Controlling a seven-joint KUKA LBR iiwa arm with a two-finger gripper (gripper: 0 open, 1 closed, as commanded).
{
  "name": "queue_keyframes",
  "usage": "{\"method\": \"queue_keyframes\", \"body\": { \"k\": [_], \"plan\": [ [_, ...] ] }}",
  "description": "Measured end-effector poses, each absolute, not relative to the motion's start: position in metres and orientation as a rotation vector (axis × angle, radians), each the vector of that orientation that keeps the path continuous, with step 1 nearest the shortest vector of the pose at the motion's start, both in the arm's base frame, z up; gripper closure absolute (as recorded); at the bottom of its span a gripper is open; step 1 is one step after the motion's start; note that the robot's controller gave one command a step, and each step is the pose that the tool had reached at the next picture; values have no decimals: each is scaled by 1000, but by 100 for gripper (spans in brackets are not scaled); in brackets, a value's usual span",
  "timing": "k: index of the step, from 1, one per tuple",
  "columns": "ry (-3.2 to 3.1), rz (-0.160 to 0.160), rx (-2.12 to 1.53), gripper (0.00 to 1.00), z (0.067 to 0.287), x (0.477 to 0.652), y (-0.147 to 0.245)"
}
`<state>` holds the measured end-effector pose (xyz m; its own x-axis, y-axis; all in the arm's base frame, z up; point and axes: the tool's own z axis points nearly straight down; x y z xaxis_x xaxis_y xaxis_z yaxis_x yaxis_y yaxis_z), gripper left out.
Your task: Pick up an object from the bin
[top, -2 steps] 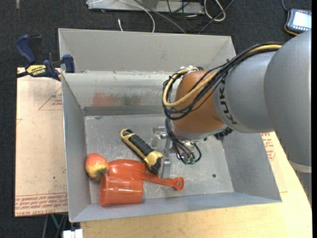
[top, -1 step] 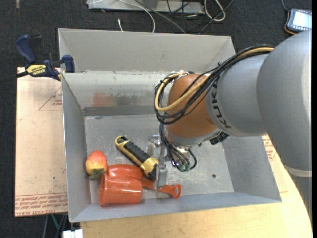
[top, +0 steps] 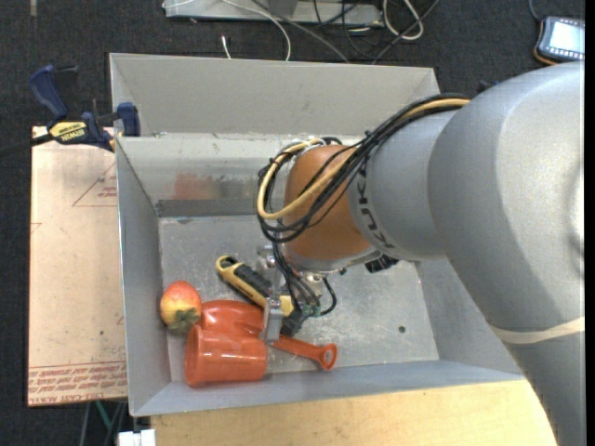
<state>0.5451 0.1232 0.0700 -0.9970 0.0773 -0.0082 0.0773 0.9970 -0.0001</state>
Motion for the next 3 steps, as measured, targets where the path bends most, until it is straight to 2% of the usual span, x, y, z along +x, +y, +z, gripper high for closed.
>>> {"method": "queue_keyframes", "body": {
  "k": [1,3],
  "plan": [
    [3171,-6,111,100,74,554,127],
    [3170,-4,109,100,76,554,128]
  ]
}}
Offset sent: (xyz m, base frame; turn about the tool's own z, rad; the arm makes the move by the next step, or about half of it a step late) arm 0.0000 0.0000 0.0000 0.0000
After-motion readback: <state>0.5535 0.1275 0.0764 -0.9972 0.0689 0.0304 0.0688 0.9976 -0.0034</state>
